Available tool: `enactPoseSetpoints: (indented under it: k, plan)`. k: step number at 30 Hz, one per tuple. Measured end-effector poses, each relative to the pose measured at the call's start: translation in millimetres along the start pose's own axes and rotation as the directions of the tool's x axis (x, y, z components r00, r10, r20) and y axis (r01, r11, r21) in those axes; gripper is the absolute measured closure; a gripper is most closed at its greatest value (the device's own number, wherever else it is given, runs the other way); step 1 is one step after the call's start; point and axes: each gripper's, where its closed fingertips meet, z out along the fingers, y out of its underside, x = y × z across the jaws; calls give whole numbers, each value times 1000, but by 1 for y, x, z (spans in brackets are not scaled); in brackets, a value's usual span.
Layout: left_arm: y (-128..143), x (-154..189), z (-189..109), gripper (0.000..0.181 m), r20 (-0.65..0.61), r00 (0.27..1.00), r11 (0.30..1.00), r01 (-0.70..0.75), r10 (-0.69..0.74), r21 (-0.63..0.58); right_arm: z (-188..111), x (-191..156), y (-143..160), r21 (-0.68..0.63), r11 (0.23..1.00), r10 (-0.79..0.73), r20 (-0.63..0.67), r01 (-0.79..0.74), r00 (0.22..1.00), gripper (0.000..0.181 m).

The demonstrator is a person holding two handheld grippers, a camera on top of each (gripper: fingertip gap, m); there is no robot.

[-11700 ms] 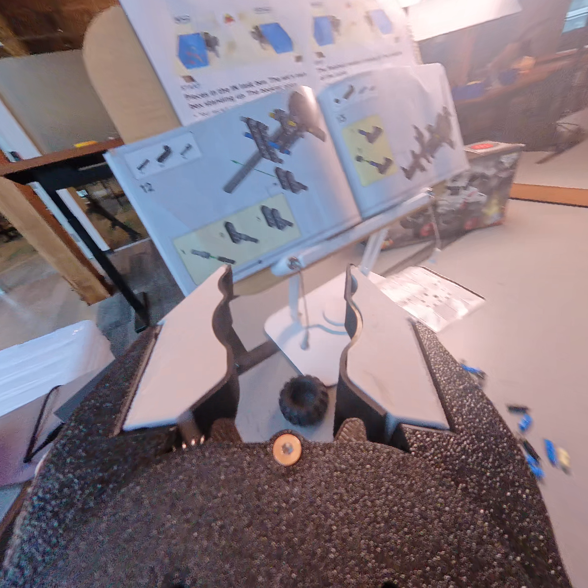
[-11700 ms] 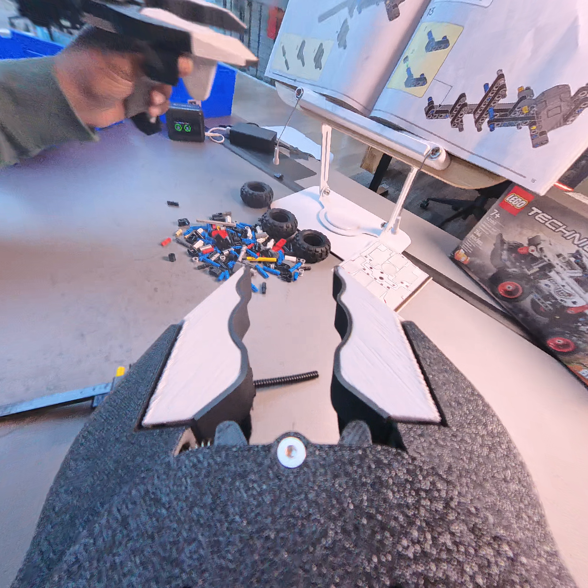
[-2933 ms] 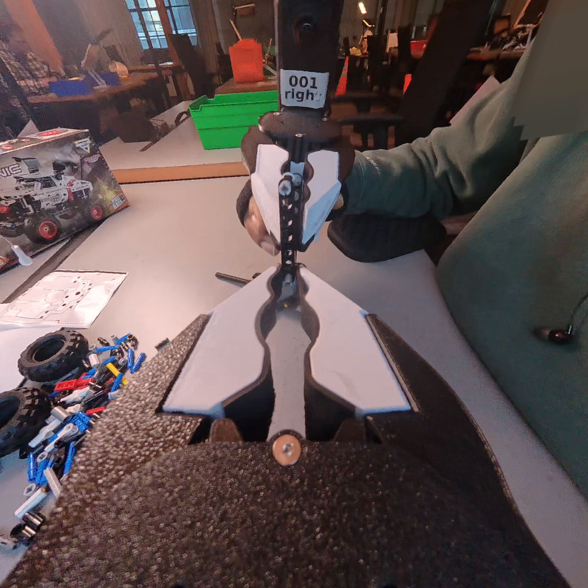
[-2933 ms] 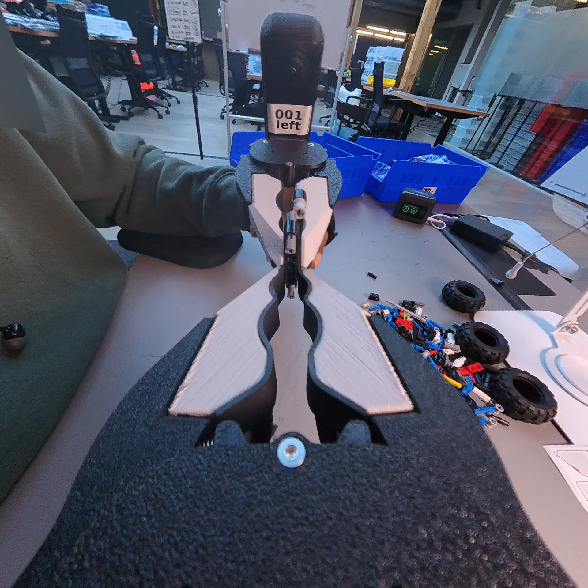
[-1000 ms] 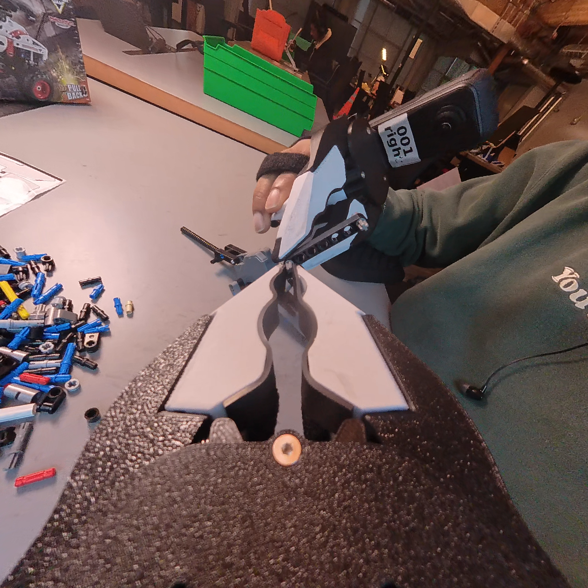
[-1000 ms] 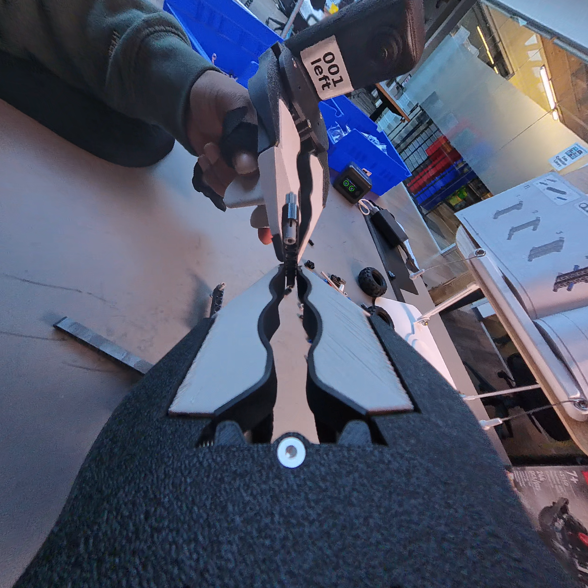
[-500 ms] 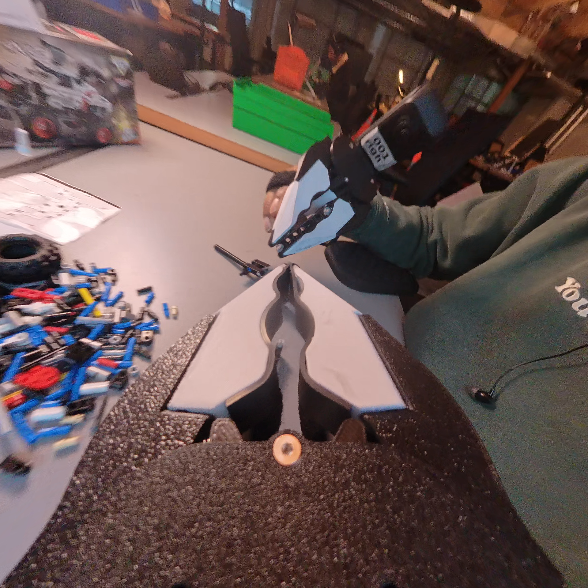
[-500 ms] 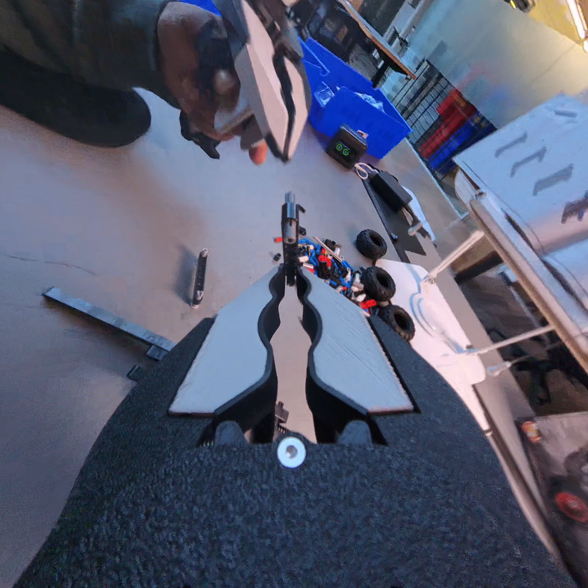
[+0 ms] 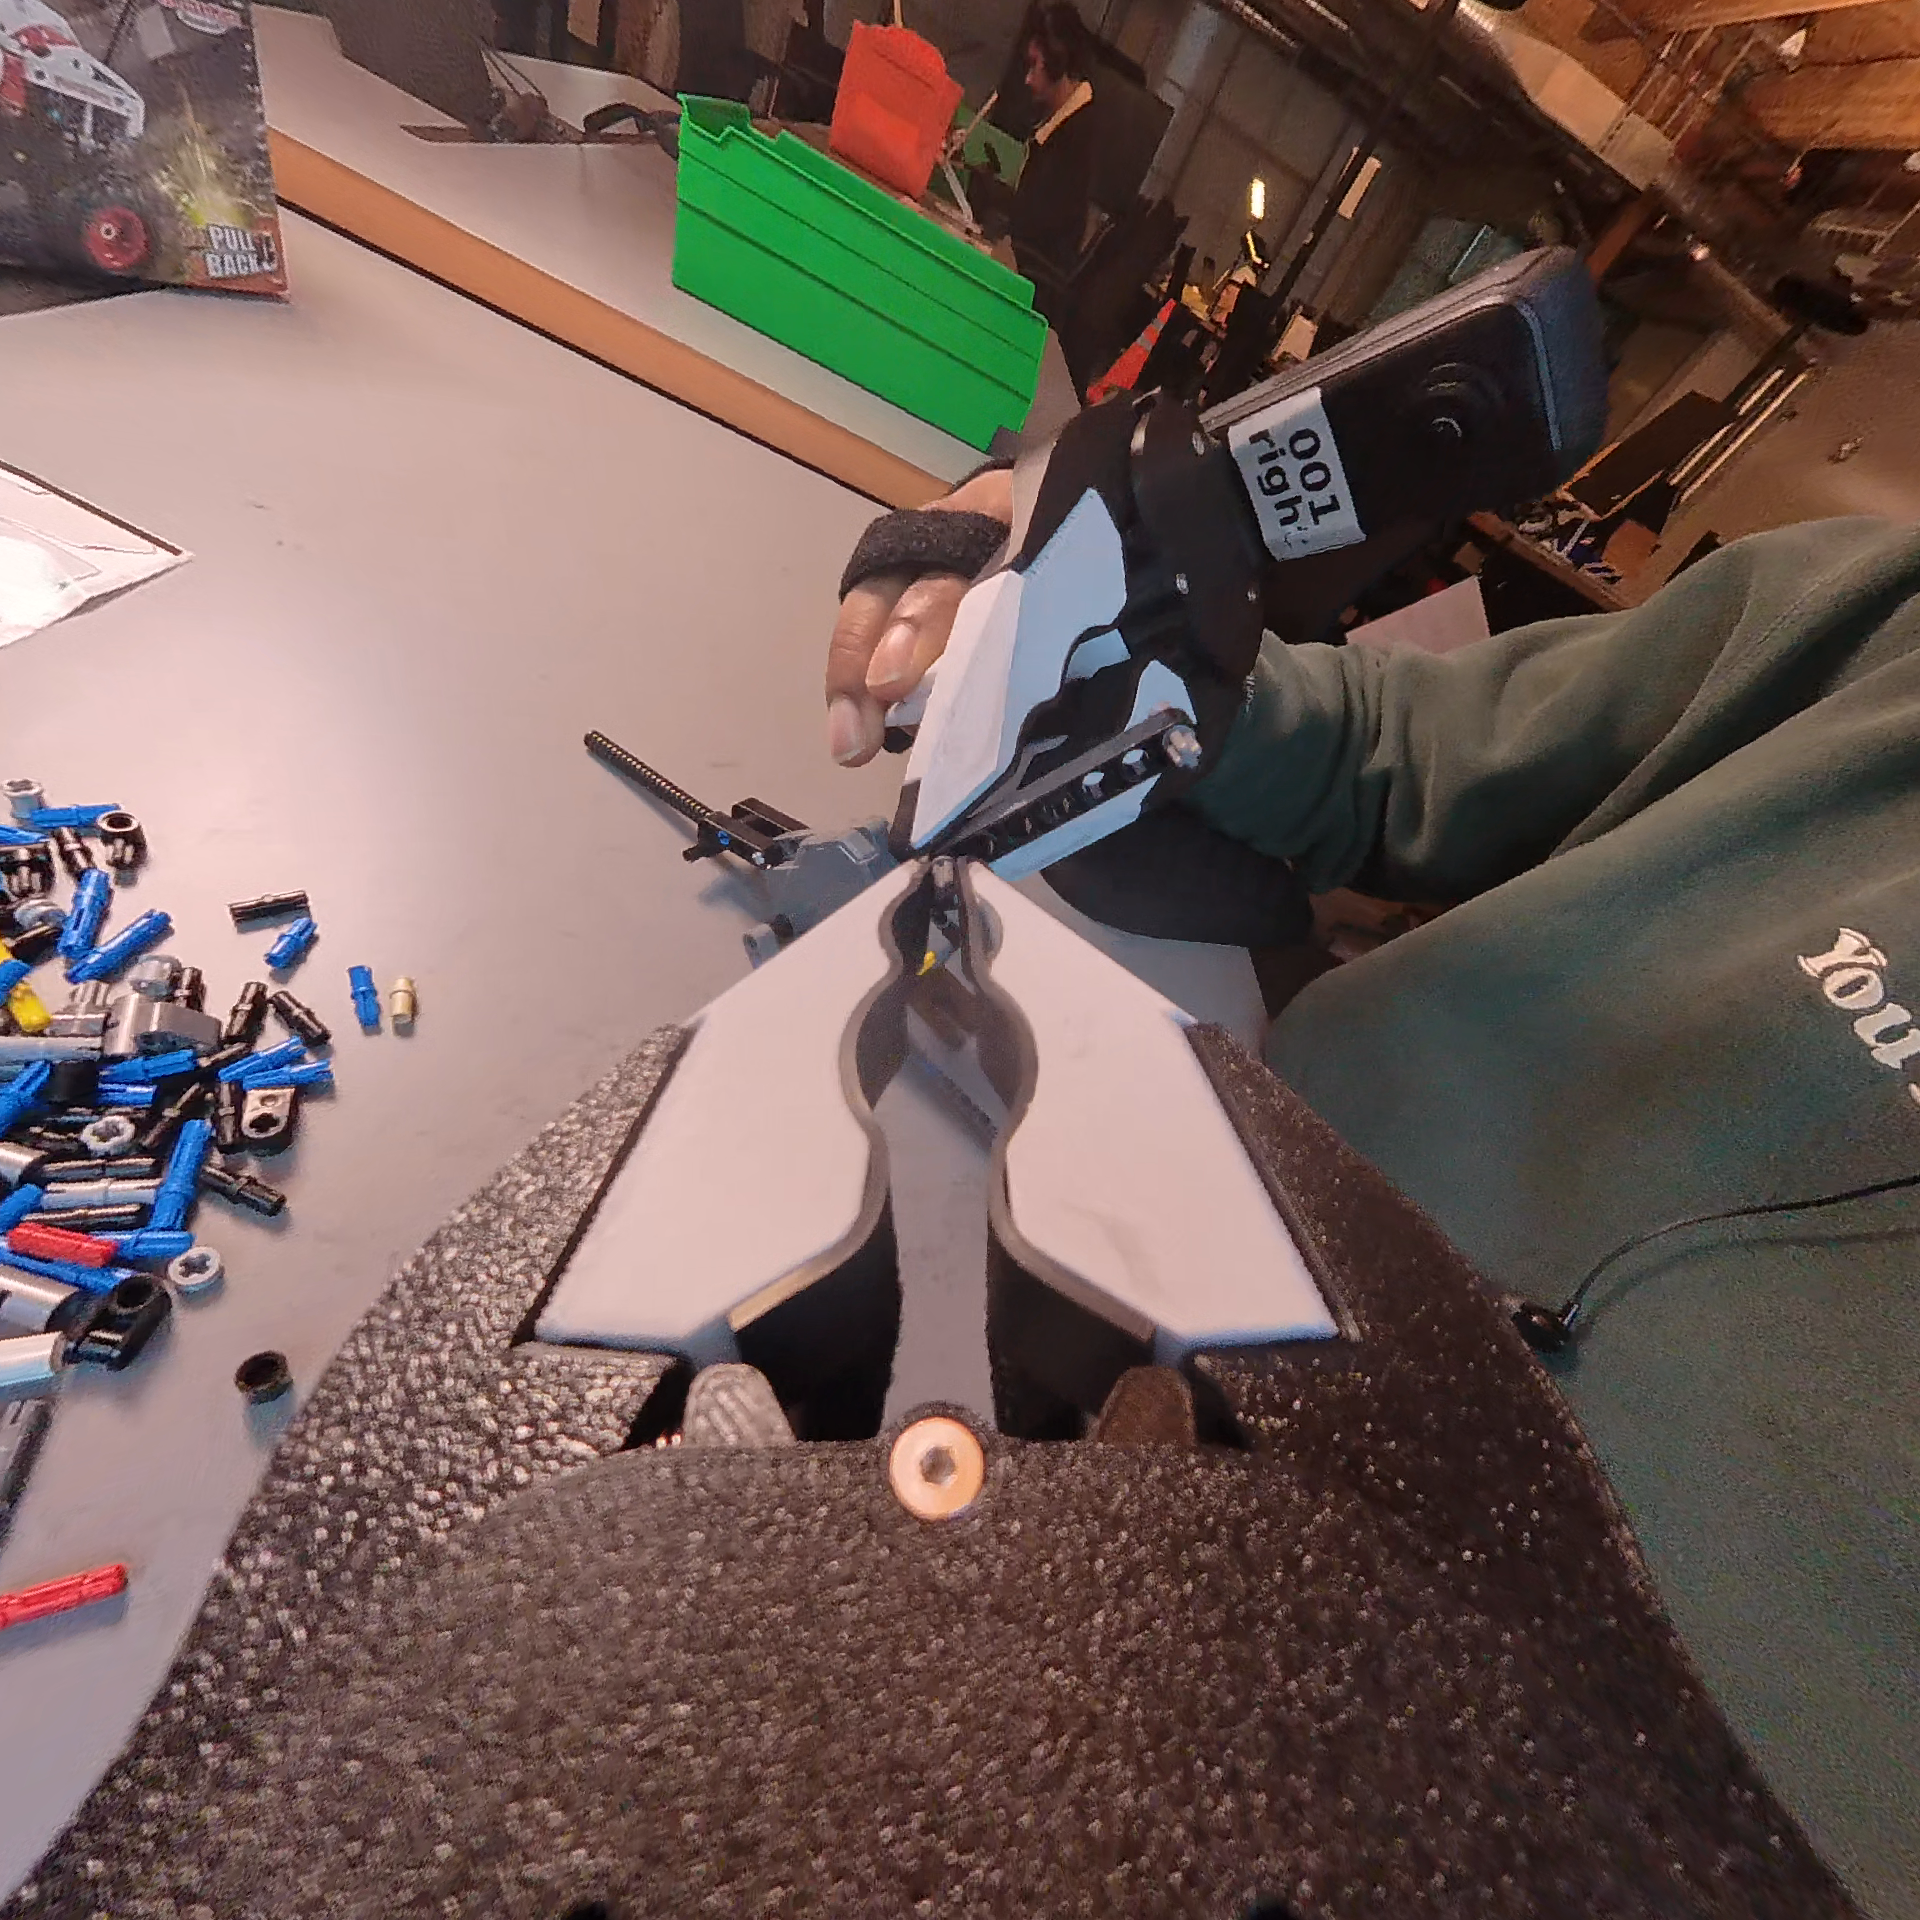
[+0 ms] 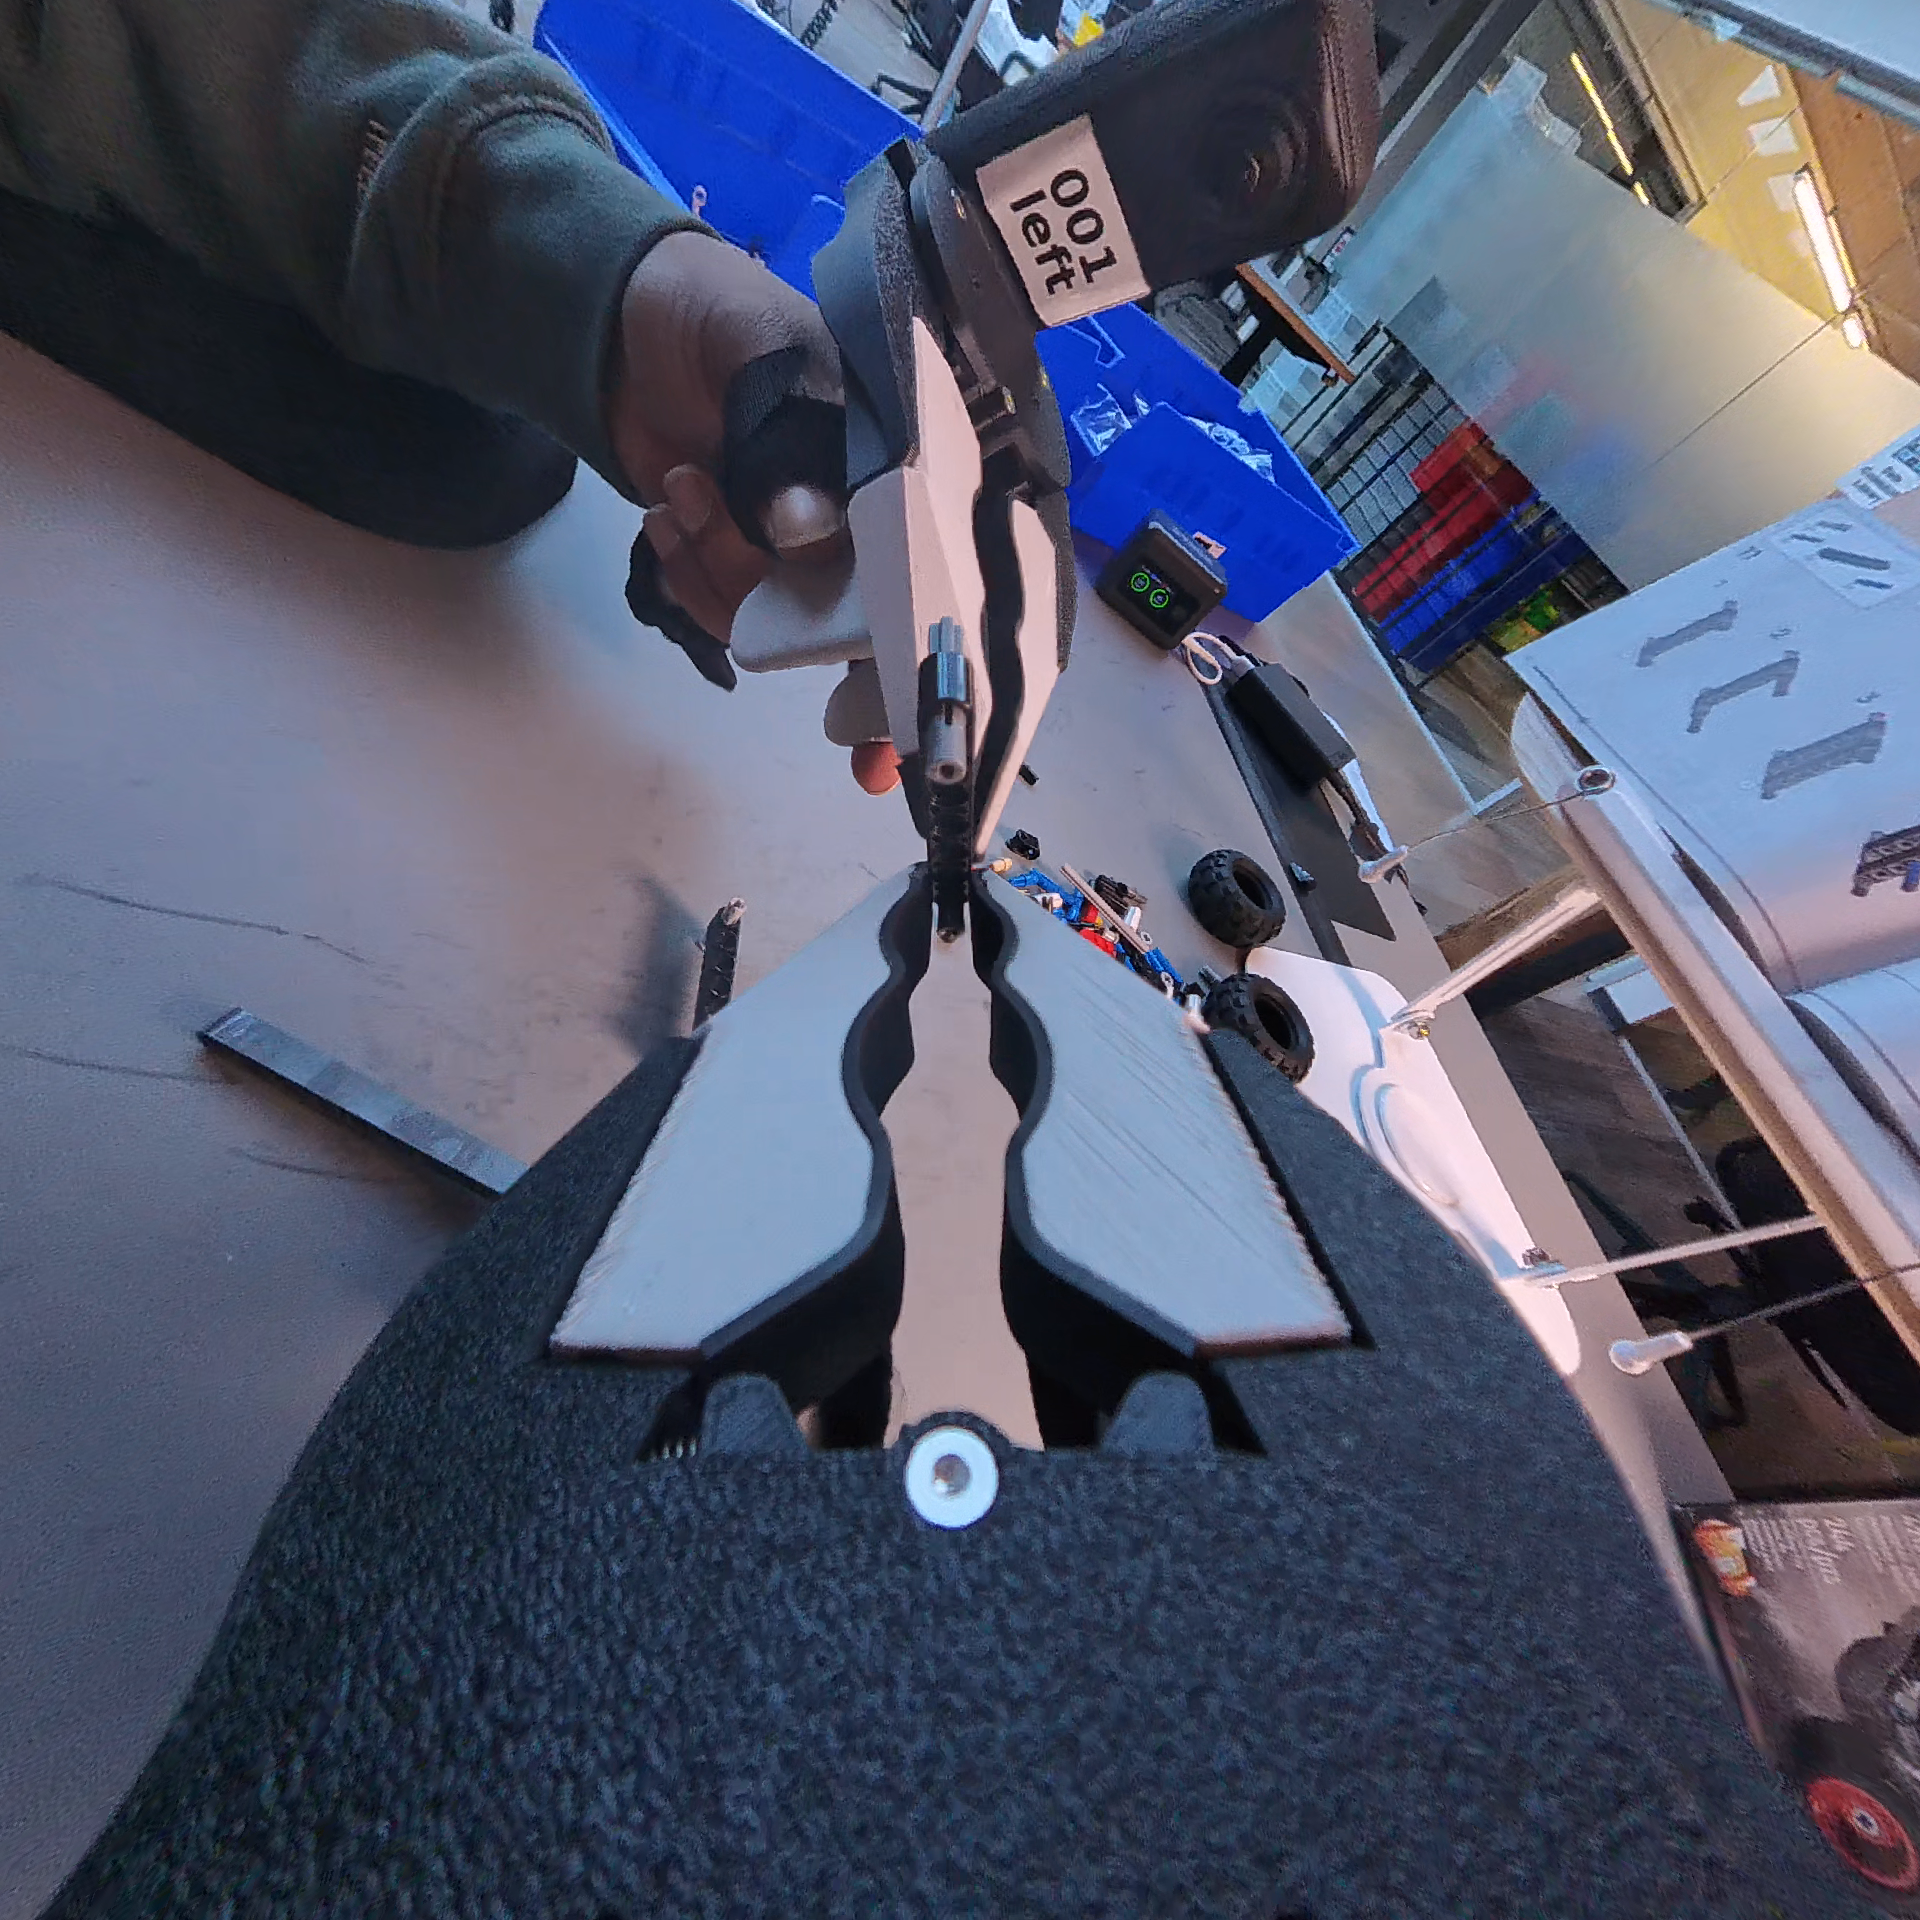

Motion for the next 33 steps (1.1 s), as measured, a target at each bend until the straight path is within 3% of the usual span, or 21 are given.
enactPoseSetpoints:
  k: [11,27,29,31,33]
  plan:
    - [-4,3,-6,179,38,997,997,-69,70,-28,2,3,-9,11,996,-87,-87,89,992,176]
    - [-4,9,-10,180,48,987,985,-152,156,-77,-5,0,-10,56,998,-37,-17,38,999,177]
    - [-9,0,-27,180,98,982,987,-155,159,-54,-16,19,8,2,1000,-28,-86,28,996,181]
    - [-18,-15,-56,180,160,979,992,-130,126,10,-37,35,16,42,996,81,-101,-77,992,181]
    - [-16,-17,-57,180,157,980,992,-129,126,11,-34,33,17,34,998,58,-137,-54,989,181]
